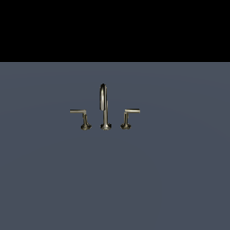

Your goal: Turn on the faucet by rotating a designated handle.

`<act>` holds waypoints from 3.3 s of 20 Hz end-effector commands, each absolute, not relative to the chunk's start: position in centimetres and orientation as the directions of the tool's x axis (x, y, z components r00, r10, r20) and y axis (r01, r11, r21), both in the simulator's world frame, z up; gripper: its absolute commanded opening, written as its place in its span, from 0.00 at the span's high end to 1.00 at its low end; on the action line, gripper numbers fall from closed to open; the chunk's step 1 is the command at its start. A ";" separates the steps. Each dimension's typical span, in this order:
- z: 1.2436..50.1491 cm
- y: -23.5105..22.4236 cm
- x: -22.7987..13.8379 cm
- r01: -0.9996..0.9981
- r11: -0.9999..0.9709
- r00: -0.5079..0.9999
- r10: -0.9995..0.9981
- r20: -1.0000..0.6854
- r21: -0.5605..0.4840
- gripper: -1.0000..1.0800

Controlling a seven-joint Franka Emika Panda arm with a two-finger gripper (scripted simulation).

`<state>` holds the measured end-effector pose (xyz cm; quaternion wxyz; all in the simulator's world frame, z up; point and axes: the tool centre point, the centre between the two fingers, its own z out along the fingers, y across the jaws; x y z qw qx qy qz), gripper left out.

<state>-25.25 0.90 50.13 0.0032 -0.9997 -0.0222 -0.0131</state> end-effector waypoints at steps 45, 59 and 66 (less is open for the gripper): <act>32.6 15.0 -14.7 -0.589 -0.808 0.808 -0.589 0.008 -0.016 1.00; 26.5 17.9 -8.8 -0.762 -0.647 0.647 -0.762 0.000 -0.018 1.00; 23.7 18.7 -5.9 -0.828 -0.561 0.561 -0.828 -0.002 -0.017 1.00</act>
